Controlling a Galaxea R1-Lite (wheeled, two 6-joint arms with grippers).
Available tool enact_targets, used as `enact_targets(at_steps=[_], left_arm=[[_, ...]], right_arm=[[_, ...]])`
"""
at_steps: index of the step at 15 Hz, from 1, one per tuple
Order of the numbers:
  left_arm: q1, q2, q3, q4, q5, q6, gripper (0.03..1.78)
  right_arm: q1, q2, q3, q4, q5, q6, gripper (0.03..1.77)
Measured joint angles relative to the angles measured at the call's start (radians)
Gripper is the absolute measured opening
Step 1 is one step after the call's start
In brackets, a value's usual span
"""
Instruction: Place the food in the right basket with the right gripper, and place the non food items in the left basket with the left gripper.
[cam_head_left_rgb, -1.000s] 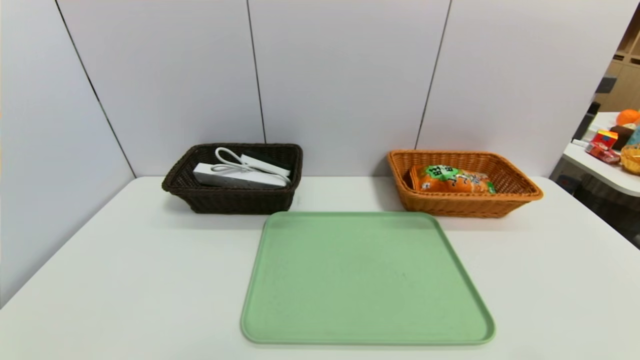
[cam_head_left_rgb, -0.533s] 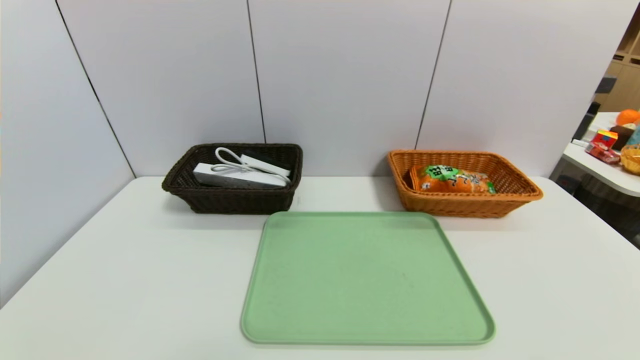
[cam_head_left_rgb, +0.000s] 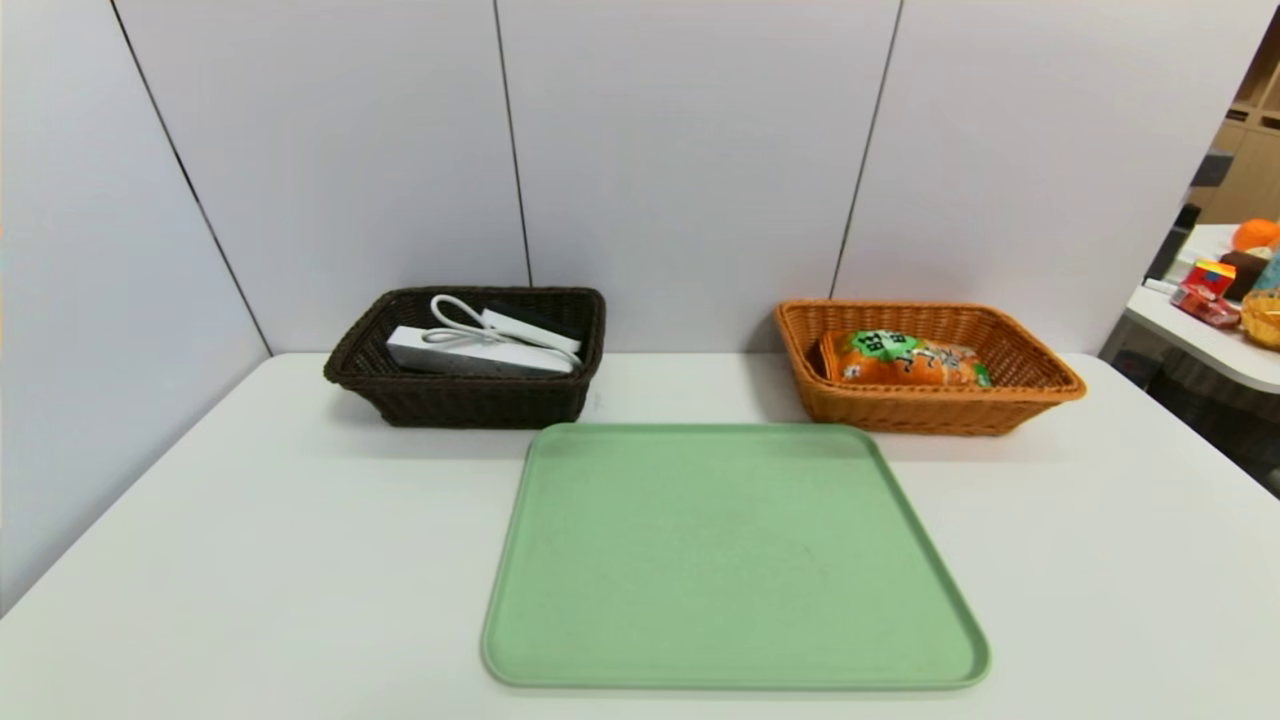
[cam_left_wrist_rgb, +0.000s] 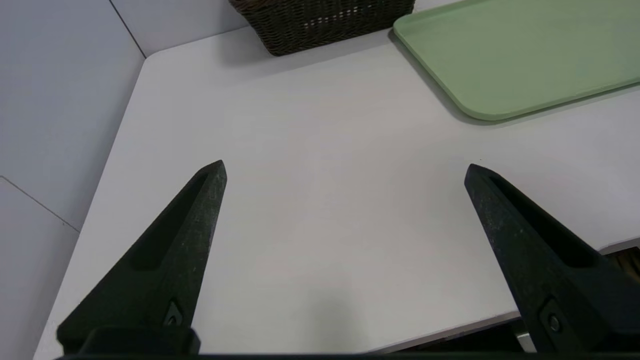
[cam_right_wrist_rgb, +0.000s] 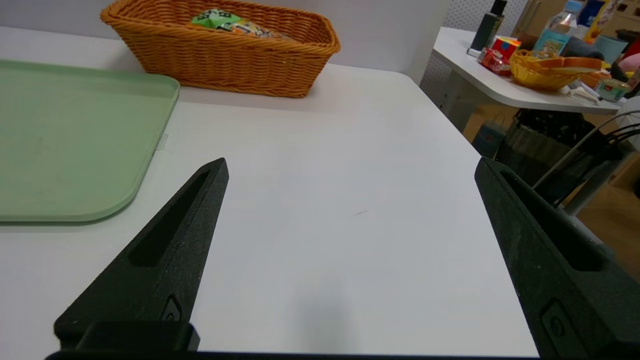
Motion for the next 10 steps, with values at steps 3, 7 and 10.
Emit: enact_targets(at_steps=[3, 7, 10], left_arm=[[0.000, 0.000, 0.065, -0.060, 0.004, -0.008, 1.69], [0.000, 0.000, 0.217, -0.258, 0.024, -0.012, 1.69], [0.000, 0.000, 0.297, -0.358, 0.055, -0.022, 1.69]], right_arm=[[0.000, -0.004, 0.014, 0.000, 0.047, 0.006, 1.70], [0.000, -0.004, 0.023, 0.002, 0.131, 0.006, 1.70], [-0.001, -0.004, 0.034, 0.000, 0.180, -0.004, 1.70]])
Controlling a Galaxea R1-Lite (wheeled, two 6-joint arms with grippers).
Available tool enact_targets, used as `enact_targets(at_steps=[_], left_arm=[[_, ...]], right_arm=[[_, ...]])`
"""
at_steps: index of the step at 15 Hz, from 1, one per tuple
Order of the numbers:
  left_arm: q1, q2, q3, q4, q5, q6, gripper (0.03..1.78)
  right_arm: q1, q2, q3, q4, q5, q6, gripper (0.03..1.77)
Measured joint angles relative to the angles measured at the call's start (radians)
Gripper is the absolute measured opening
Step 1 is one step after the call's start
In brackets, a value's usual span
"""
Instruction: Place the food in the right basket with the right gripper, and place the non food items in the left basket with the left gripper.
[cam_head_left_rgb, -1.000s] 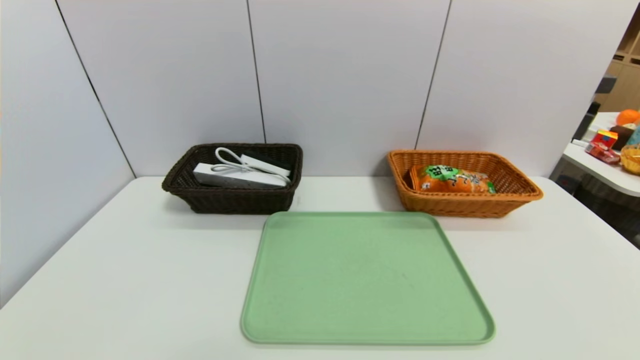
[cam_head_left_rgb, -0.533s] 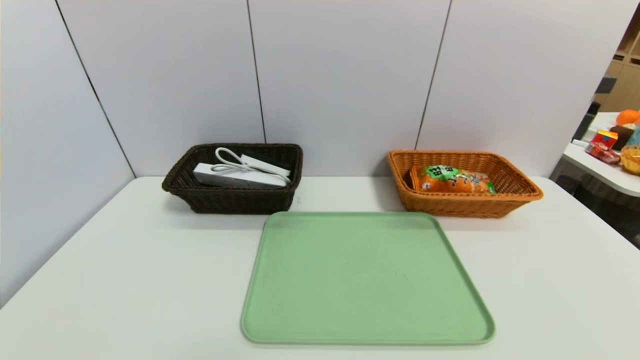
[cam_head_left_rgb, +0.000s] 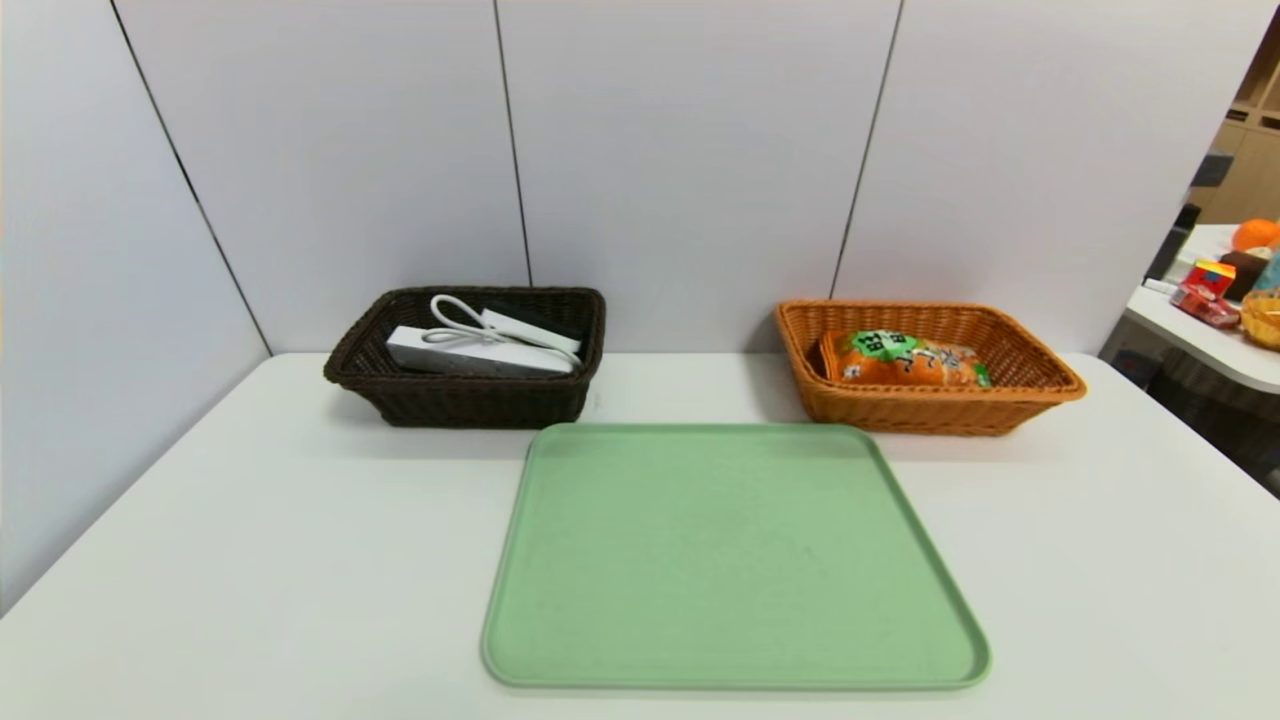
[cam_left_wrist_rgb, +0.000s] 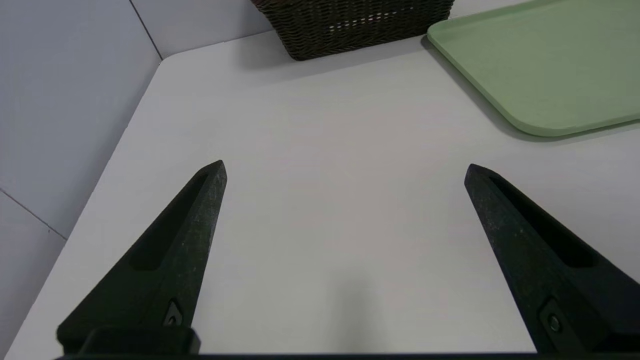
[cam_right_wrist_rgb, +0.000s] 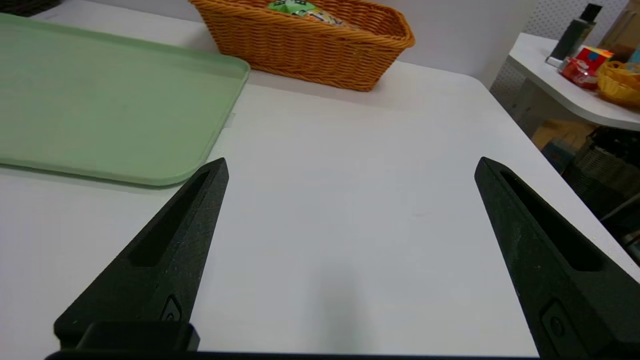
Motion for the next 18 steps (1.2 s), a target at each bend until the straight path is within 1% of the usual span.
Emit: enact_targets(at_steps=[2, 5, 8, 10, 14, 16, 18], left_arm=[[0.000, 0.000, 0.022, -0.014, 0.015, -0.019, 1.69], [0.000, 0.000, 0.060, -0.037, 0.060, -0.024, 1.69], [0.001, 0.000, 0.121, -0.129, 0.125, -0.035, 1.69], [0.001, 0.000, 0.143, -0.173, 0.134, -0.065, 1.69], [0.002, 0.000, 0.158, -0.175, 0.135, -0.076, 1.69], [0.001, 0.000, 0.159, -0.174, 0.137, -0.086, 1.69], [0.001, 0.000, 0.159, -0.173, 0.139, -0.093, 1.69]], right_arm=[[0.000, 0.000, 0.004, 0.000, 0.004, 0.000, 1.70], [0.000, 0.000, 0.005, -0.001, 0.010, -0.002, 1.70], [0.000, 0.000, 0.006, -0.002, 0.020, -0.022, 1.70], [0.000, 0.000, 0.007, -0.001, 0.029, -0.036, 1.70], [0.000, 0.000, 0.007, 0.007, 0.034, -0.036, 1.70], [0.000, 0.000, 0.007, 0.013, 0.055, -0.019, 1.70], [0.000, 0.000, 0.018, 0.012, 0.059, 0.032, 1.70]])
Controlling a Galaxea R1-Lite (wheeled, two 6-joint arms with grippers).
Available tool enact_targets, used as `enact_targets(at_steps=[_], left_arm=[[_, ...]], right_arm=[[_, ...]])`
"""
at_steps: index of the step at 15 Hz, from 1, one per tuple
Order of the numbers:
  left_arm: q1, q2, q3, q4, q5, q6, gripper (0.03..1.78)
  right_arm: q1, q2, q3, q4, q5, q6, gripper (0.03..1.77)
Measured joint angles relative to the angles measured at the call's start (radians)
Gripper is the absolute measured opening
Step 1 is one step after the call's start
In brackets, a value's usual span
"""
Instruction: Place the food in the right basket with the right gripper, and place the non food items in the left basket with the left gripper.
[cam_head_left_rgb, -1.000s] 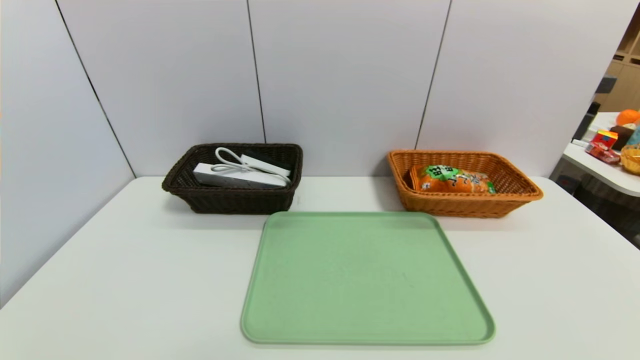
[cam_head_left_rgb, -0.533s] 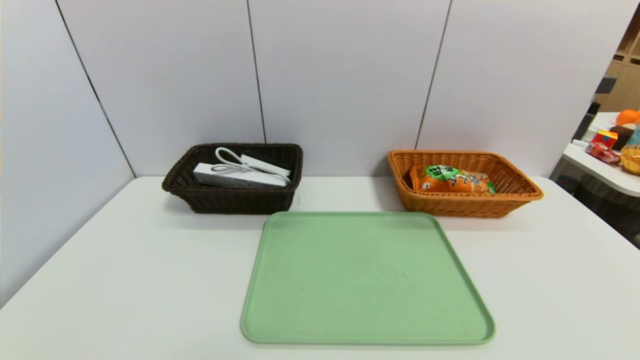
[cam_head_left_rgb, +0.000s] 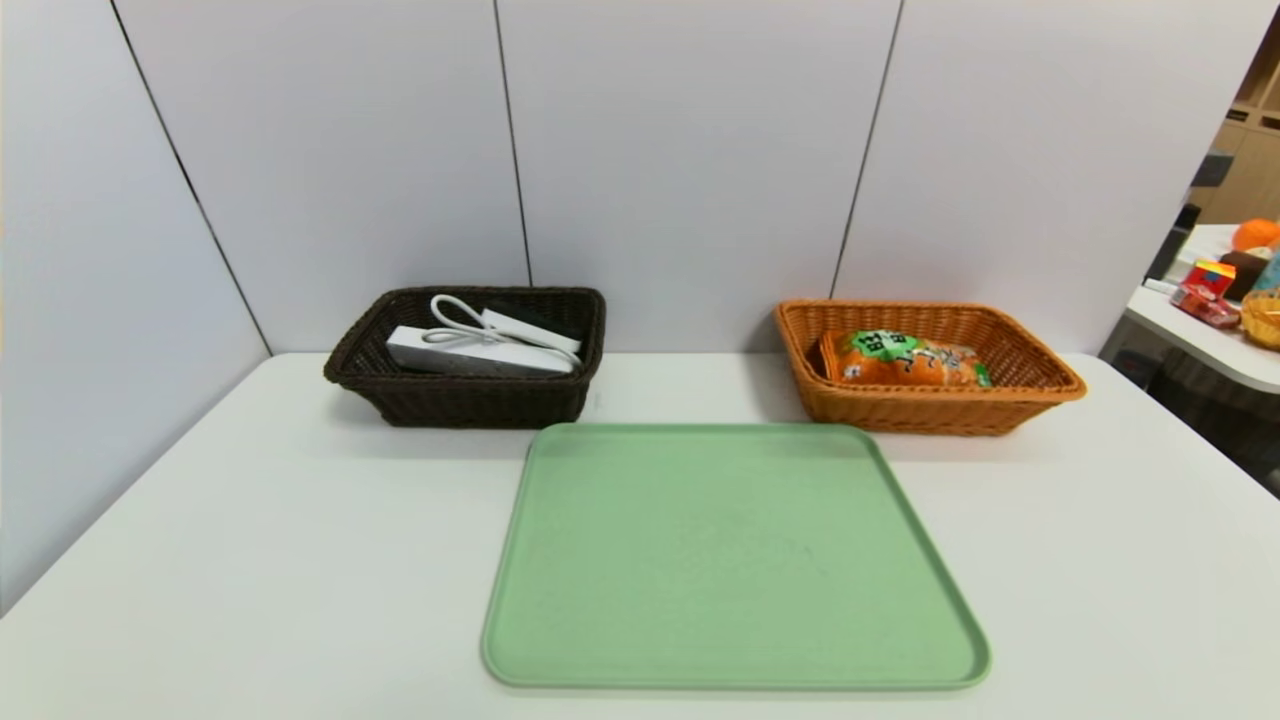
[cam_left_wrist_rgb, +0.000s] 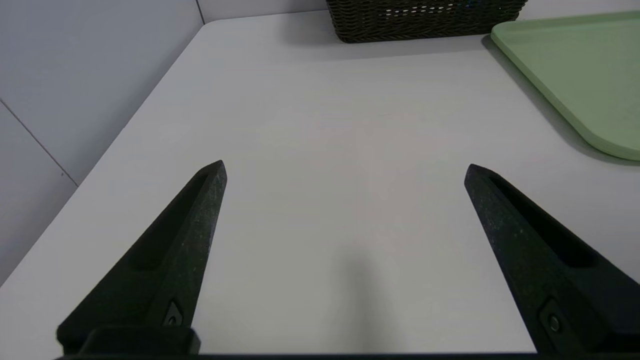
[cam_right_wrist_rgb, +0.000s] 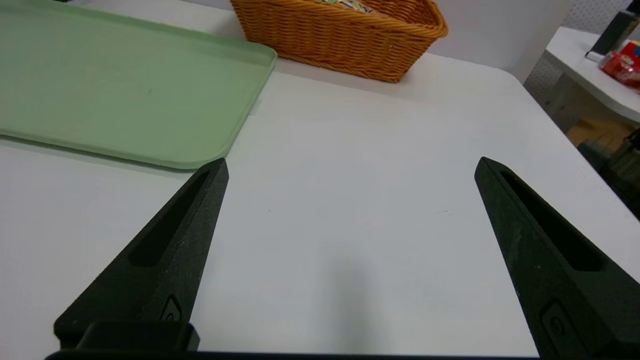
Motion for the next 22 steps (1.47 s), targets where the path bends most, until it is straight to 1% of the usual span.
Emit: enact_targets(at_steps=[2, 4, 5, 7, 8, 10, 22], left_arm=[[0.000, 0.000, 0.000, 0.002, 0.002, -0.002, 1.69], [0.000, 0.000, 0.000, 0.001, 0.003, -0.010, 1.69], [0.000, 0.000, 0.000, 0.000, 0.005, -0.026, 1.69], [0.000, 0.000, 0.000, -0.002, 0.019, -0.072, 1.69], [0.000, 0.000, 0.000, -0.004, 0.024, -0.094, 1.69], [0.001, 0.000, 0.000, -0.004, 0.030, -0.130, 1.69], [0.000, 0.000, 0.000, -0.007, 0.030, -0.125, 1.69]], right_arm=[[0.000, 0.000, 0.000, 0.019, -0.008, 0.049, 1.70], [0.000, 0.000, -0.002, 0.024, -0.011, 0.064, 1.70], [0.000, 0.000, -0.003, 0.024, -0.017, 0.087, 1.70], [0.000, 0.000, -0.003, 0.015, -0.053, 0.144, 1.70], [0.000, 0.001, -0.002, 0.014, -0.057, 0.155, 1.70], [0.000, 0.001, -0.001, 0.014, -0.058, 0.164, 1.70], [-0.001, 0.002, -0.001, 0.013, -0.059, 0.170, 1.70]])
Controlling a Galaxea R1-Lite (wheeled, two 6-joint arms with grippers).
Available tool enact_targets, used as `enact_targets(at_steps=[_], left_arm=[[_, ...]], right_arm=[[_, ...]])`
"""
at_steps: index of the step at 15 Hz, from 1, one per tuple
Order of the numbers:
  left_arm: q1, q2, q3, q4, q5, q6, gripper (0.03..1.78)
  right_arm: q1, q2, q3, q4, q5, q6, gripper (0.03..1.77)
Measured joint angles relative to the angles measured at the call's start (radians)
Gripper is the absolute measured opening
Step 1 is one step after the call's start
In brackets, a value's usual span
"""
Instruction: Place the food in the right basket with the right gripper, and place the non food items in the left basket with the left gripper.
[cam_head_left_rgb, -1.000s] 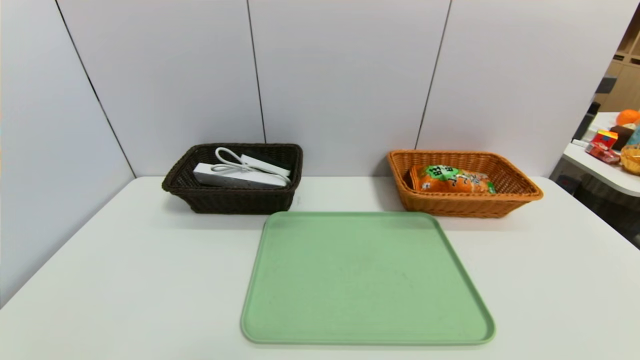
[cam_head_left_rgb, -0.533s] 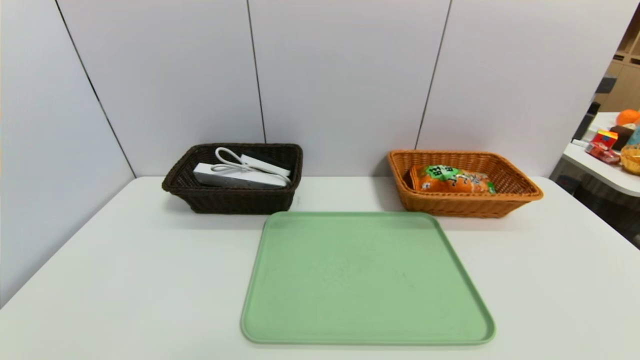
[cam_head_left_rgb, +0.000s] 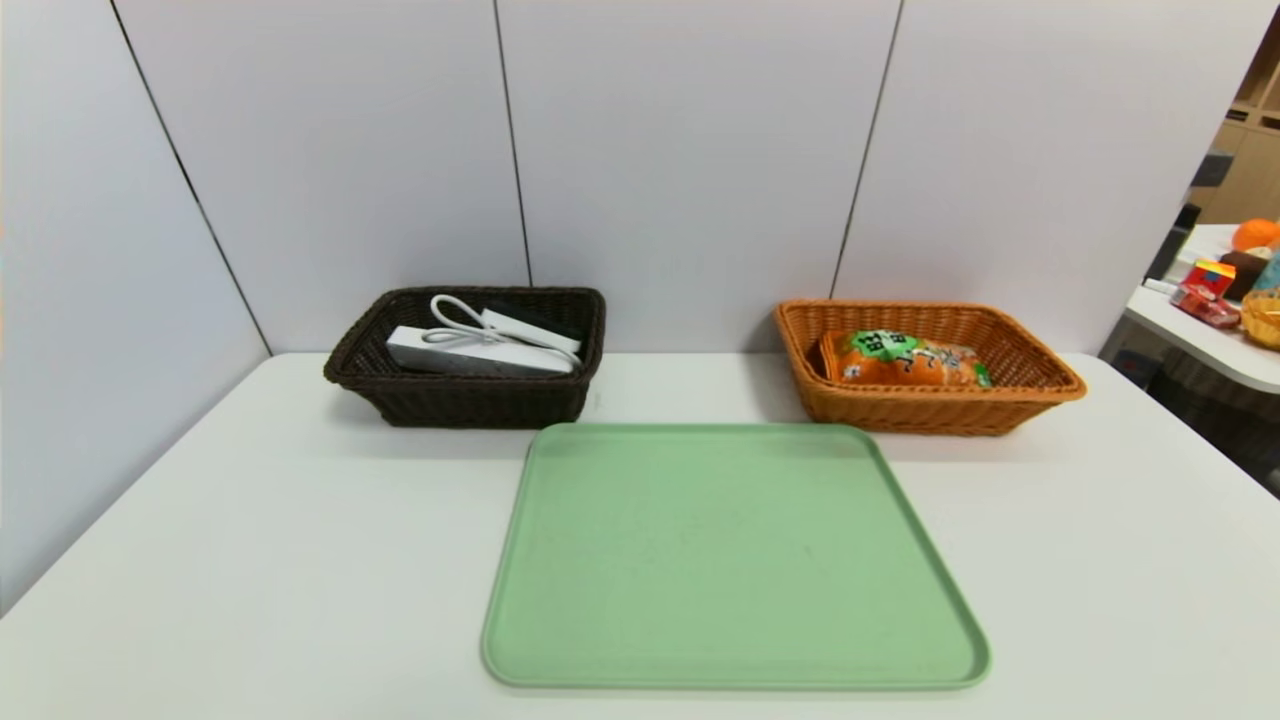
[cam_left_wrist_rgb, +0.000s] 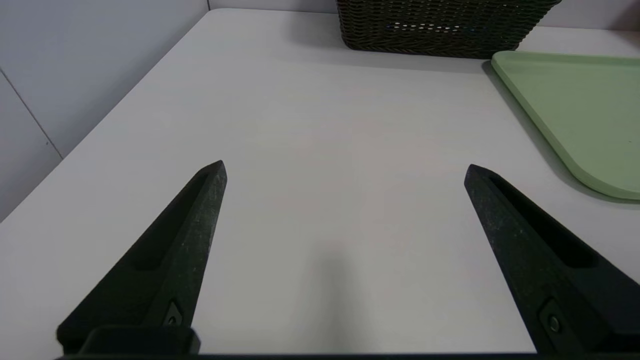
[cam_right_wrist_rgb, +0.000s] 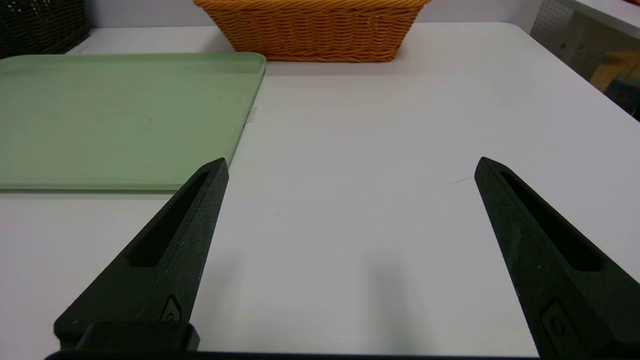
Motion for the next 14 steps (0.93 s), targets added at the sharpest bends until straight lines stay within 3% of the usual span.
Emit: enact_targets(at_steps=[14], left_arm=[[0.000, 0.000, 0.000, 0.000, 0.000, 0.000, 1.69]], right_arm=[[-0.002, 0.000, 0.000, 0.000, 0.000, 0.001, 1.70]])
